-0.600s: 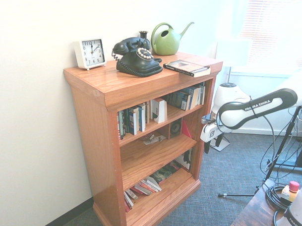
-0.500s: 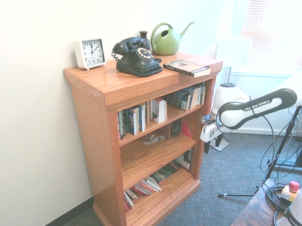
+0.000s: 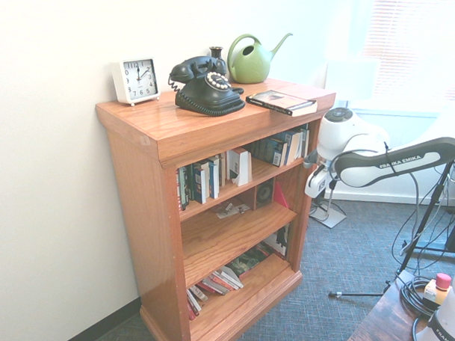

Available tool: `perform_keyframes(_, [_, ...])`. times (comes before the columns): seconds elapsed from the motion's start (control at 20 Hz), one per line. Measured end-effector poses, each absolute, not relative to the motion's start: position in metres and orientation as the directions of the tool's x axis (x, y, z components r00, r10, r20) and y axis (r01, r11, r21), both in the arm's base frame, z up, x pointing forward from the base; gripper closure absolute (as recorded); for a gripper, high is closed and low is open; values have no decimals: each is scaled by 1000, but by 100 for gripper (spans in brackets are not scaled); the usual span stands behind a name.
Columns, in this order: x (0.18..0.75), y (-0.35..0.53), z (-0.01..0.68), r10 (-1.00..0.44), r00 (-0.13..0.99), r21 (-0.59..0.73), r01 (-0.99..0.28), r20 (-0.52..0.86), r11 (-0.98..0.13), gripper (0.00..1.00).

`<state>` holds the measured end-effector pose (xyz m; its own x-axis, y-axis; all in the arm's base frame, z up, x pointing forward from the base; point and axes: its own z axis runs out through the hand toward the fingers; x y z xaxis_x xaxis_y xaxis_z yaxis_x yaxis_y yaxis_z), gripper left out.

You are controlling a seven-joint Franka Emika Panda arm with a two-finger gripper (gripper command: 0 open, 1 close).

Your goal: Organize the shelf

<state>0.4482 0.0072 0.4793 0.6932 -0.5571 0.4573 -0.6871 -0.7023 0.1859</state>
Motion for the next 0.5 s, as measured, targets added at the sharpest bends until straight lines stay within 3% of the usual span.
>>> perform_keyframes(0.25, [462, 6, 542, -376, 662, 323, -686, 648, -652, 0])
perform_keyframes(0.5, [465, 28, 556, -167, 640, 454, -682, 750, -574, 0])
